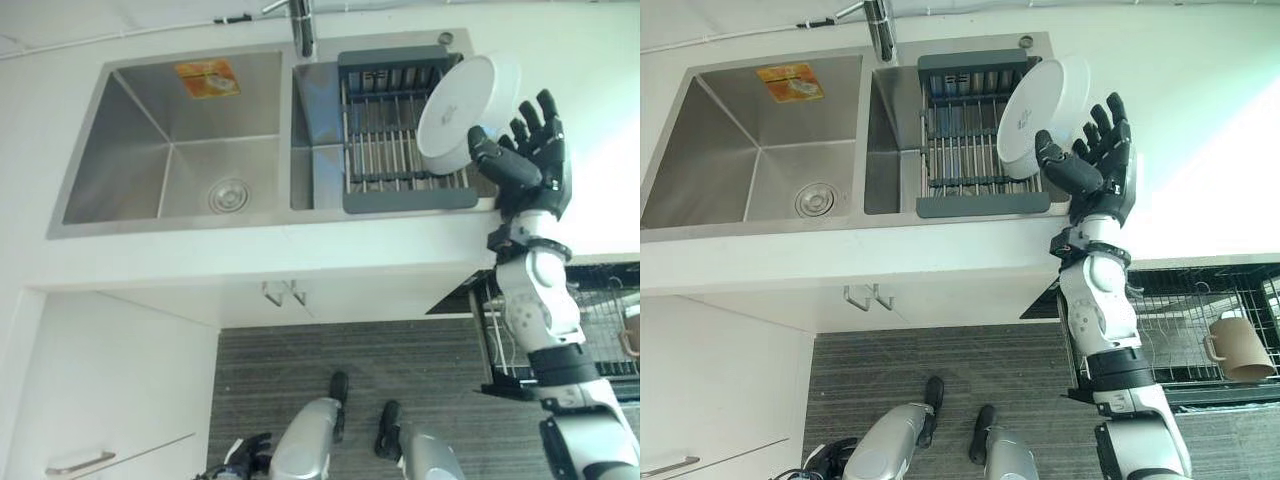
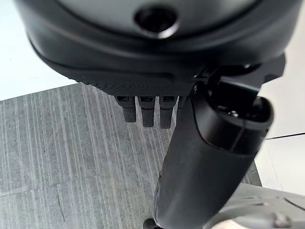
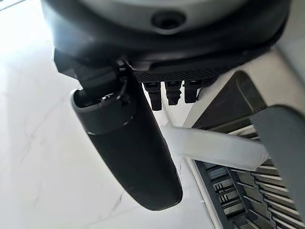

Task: Place the dishes in the dishwasher.

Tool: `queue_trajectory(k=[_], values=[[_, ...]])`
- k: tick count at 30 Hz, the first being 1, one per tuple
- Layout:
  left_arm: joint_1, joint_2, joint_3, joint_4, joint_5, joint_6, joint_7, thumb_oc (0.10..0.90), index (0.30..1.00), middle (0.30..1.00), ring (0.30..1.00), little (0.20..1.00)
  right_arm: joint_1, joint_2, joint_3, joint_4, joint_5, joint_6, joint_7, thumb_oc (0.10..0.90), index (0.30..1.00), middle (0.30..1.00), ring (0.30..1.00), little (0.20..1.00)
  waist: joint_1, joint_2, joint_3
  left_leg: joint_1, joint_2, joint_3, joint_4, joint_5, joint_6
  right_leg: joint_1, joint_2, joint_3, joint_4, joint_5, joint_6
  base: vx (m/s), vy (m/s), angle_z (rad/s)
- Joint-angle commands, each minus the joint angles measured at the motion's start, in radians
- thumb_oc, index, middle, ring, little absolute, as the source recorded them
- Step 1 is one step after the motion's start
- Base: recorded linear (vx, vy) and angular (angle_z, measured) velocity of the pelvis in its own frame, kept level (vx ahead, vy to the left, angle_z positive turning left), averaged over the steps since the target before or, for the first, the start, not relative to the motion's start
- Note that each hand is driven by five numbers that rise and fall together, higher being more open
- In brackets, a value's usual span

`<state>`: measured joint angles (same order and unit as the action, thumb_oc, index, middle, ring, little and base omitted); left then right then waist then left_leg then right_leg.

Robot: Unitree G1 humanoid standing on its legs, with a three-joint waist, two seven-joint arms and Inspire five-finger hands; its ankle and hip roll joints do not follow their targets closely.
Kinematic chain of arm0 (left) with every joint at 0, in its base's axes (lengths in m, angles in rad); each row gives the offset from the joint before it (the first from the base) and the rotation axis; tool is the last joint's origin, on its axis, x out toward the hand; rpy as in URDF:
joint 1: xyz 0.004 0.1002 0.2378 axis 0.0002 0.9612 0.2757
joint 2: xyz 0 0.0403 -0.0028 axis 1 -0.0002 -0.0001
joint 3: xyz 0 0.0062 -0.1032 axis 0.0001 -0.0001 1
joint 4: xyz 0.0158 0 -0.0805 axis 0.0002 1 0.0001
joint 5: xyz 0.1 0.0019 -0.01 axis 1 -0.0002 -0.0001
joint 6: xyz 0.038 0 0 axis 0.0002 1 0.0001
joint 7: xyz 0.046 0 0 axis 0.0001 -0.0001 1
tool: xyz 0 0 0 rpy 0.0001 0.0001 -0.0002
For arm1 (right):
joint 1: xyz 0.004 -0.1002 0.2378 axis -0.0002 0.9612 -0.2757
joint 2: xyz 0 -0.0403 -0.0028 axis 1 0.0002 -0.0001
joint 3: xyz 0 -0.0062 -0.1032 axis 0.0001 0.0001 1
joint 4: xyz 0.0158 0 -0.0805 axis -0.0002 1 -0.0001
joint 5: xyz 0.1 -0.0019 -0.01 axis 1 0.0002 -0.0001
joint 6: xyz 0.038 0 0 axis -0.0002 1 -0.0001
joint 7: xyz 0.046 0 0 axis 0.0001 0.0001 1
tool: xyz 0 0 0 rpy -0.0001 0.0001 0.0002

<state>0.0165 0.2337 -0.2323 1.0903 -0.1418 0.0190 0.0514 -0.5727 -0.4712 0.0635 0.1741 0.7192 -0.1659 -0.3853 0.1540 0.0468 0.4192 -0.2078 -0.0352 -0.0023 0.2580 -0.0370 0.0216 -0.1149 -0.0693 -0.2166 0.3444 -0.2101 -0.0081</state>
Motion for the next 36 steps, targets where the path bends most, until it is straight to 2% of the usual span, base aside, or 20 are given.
queue_trajectory(k=[1,5,9,14,21,22,23,24,26,27,36], values=[[0.032,0.064,-0.028,0.002,0.013,0.004,-0.008,0.8,0.9,0.9,0.9,0.9,-0.133,-0.082,-0.025,-0.066,0.007,-0.073,0.017,0.8,0.9,0.9,0.9,0.9,0.007,-0.012,-0.056,-0.012,0.022,-0.04,0.042,-0.09,-0.033,0.005,-0.094,-0.02,-0.044,0.068,0.105,0.0,0.0,0.0],[0.027,0.07,-0.033,0.004,0.032,0.012,-0.006,0.8,0.9,0.9,0.9,0.9,-0.164,-0.1,-0.033,-0.041,0.044,-0.064,0.019,0.8,0.9,0.9,0.9,0.9,0.014,-0.011,-0.05,-0.016,0.02,-0.046,0.042,-0.089,-0.033,0.006,-0.098,-0.026,-0.044,0.068,0.107,0.0,-0.002,0.05],[0.016,0.083,-0.044,0.022,0.068,0.059,0.057,0.8,0.9,0.9,0.9,0.9,-0.202,-0.115,-0.032,-0.012,0.072,-0.041,0.029,0.8,0.9,0.9,0.9,0.9,0.018,-0.011,-0.044,-0.021,0.02,-0.049,0.042,-0.086,-0.035,0.003,-0.099,-0.028,-0.044,0.069,0.109,-0.01,-0.001,0.02],[0.006,0.088,-0.046,0.036,0.076,0.055,0.057,0.8,0.9,0.9,0.9,0.9,-0.229,-0.131,-0.036,0.03,0.102,-0.033,0.019,0.8,0.9,0.9,0.9,0.9,0.023,-0.016,-0.041,-0.021,0.021,-0.051,0.042,-0.086,-0.037,0.006,-0.102,-0.032,-0.044,0.069,0.11,0.0,-0.002,0.01],[0.003,0.093,-0.053,0.019,0.069,0.051,0.051,0.8,0.9,0.9,0.9,0.9,-0.24,-0.147,-0.03,0.067,0.112,0.021,0.012,0.8,0.9,0.9,0.9,0.9,0.028,-0.015,-0.031,-0.026,0.021,-0.054,0.042,-0.084,-0.037,0.002,-0.104,-0.035,-0.044,0.071,0.111,-0.01,0.001,0.01],[0.002,0.094,-0.054,0.017,0.068,0.051,0.05,0.8,0.9,0.9,0.9,0.9,-0.241,-0.151,-0.028,0.076,0.114,0.025,0.016,0.651,0.676,0.676,0.676,0.676,0.029,-0.016,-0.029,-0.027,0.021,-0.053,0.042,-0.084,-0.037,0.001,-0.104,-0.035,-0.044,0.071,0.111,-0.01,-0.005,0.05],[0.002,0.095,-0.056,0.016,0.066,0.05,0.05,0.8,0.9,0.9,0.9,0.9,-0.243,-0.153,-0.026,0.083,0.117,0.028,0.02,0.585,0.578,0.578,0.578,0.578,0.03,-0.016,-0.029,-0.028,0.022,-0.053,0.042,-0.083,-0.037,0.001,-0.104,-0.036,-0.044,0.071,0.111,-0.01,-0.007,0.04],[0.002,0.096,-0.058,0.014,0.064,0.049,0.051,0.8,0.9,0.9,0.9,0.9,-0.245,-0.155,-0.024,0.09,0.119,0.032,0.021,0.56,0.54,0.54,0.54,0.54,0.031,-0.017,-0.025,-0.025,0.022,-0.052,0.042,-0.084,-0.037,0.004,-0.105,-0.036,-0.044,0.071,0.111,0.0,0.0,0.0],[0.0,0.096,-0.059,0.01,0.064,0.049,0.052,0.8,0.9,0.9,0.9,0.9,-0.25,-0.16,-0.02,0.101,0.128,0.041,0.031,0.416,0.324,0.324,0.324,0.324,0.032,-0.017,-0.022,-0.026,0.023,-0.052,0.042,-0.083,-0.038,0.003,-0.105,-0.037,-0.044,0.071,0.11,0.0,0.0,0.0],[-0.001,0.097,-0.061,0.008,0.062,0.049,0.051,0.8,0.9,0.9,0.9,0.9,-0.253,-0.161,-0.019,0.105,0.128,0.045,0.033,0.4,0.3,0.3,0.3,0.3,0.033,-0.016,-0.021,-0.027,0.023,-0.052,0.042,-0.083,-0.038,0.003,-0.105,-0.038,-0.044,0.071,0.11,-0.04,0.004,0.01],[-0.003,0.099,-0.065,-0.005,0.059,0.049,0.05,0.8,0.9,0.9,0.9,0.9,-0.271,-0.169,0.001,0.126,0.096,0.062,0.037,0.4,0.3,0.3,0.3,0.3,0.039,-0.017,-0.014,-0.027,0.024,-0.052,0.042,-0.086,-0.041,0.006,-0.109,-0.044,-0.044,0.066,0.112,-0.01,0.0,0.04]])
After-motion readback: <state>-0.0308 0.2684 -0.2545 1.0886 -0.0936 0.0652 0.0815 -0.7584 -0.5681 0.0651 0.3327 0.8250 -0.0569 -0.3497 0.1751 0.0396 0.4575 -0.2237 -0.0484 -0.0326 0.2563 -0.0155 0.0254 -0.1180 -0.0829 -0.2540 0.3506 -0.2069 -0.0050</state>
